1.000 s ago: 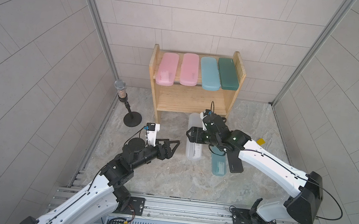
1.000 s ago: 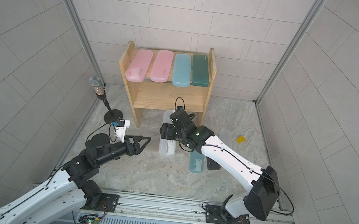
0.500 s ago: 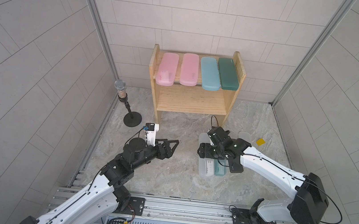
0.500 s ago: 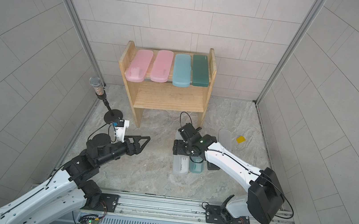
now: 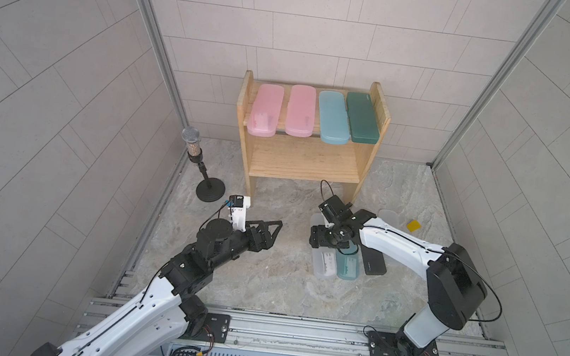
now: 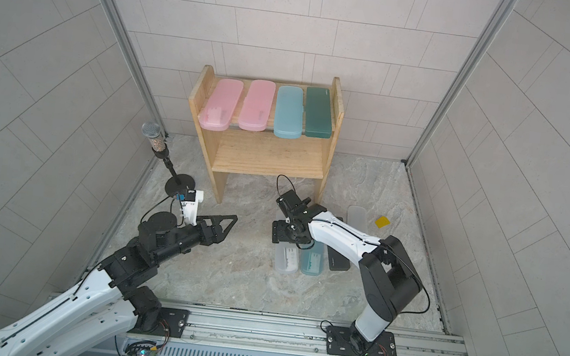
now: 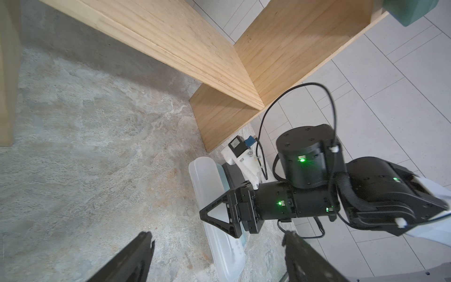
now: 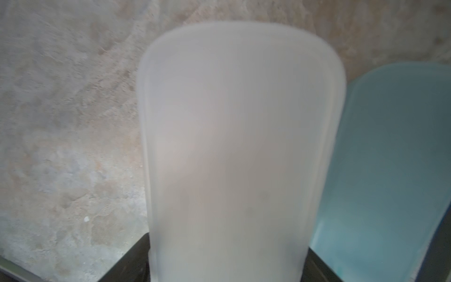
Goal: Remove the pencil cases from the shelf
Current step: Place the pencil case at the center of the board.
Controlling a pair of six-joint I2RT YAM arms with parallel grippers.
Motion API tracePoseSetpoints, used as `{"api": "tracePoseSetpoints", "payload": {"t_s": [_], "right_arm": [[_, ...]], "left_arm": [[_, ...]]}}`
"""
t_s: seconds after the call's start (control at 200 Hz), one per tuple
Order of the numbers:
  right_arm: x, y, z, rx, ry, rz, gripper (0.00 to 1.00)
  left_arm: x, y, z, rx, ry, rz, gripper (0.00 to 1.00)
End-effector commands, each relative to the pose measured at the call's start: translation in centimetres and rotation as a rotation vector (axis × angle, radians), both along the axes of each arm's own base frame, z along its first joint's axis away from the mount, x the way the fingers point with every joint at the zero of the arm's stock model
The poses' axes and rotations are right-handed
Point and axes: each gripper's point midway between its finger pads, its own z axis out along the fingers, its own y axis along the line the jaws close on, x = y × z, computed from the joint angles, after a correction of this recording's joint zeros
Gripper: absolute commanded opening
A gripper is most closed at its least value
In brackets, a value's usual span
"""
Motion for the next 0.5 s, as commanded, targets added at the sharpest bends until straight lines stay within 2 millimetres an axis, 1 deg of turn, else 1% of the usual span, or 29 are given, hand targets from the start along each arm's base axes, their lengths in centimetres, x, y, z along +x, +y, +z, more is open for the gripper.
{"api": "tracePoseSetpoints", "payload": {"t_s": [0.0,0.26,0.425,0.495], "right_arm": [[0.8,0.1,-0.3,0.003,-0.011,0.029,0.71],[2.1,-0.3,-1.3,0.004,-0.006,0.018,0.72],[2.2,-0.2,-2.1,0.0,0.014,0.024,0.72],[2.4,-0.5,-2.4,-0.016,0.009,0.02,0.72]], "left_arm": [[0.2,0.5,0.0,-0.012,-0.006,0.031,0.9],[0.1,0.5,-0.4,-0.008,0.008,0.025,0.91],[0.0,0.7,-0.3,-0.012,0.004,0.034,0.93],[-0.1,0.8,-0.3,-0.013,0.004,0.035,0.93]]}}
